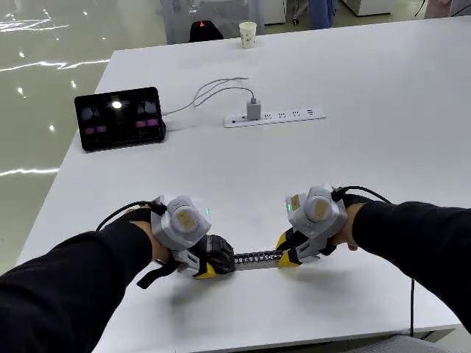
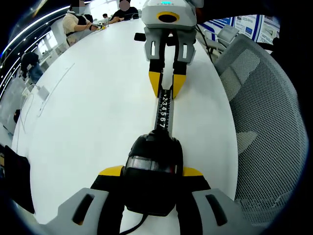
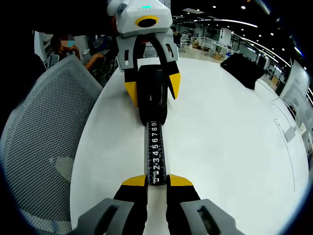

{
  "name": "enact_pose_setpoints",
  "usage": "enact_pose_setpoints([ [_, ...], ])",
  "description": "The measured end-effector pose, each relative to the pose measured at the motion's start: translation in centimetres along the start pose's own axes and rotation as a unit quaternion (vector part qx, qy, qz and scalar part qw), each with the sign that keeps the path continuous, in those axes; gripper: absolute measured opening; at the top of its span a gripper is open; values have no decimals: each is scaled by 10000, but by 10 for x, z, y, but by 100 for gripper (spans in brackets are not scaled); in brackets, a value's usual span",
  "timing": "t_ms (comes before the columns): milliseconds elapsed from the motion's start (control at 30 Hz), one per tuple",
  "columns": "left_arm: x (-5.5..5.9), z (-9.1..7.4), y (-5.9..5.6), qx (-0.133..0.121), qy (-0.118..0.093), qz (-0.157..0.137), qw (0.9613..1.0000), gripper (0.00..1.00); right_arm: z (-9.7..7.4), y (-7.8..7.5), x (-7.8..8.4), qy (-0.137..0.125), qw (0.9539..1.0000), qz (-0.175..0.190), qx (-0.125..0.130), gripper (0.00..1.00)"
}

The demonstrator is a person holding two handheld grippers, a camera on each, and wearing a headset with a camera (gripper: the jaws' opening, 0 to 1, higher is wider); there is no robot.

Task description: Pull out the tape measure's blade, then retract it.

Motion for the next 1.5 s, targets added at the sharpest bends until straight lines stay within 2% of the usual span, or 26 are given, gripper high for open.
enact_pose_setpoints([
  [1500,0,0,0,-49,-41,-27,10000,35,-19,-2,25,105,9999,12,39,10],
])
Point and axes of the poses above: the centre of the closed fingertips' face, and the gripper's own axes: z roughly forward along the fingers, y roughly to its left, x roughly out of its underside, the point moved 2 cm from there along -z, roughly backward along the fingers, and after that the axes turned 4 degrees about z, right-handed, at the moved point
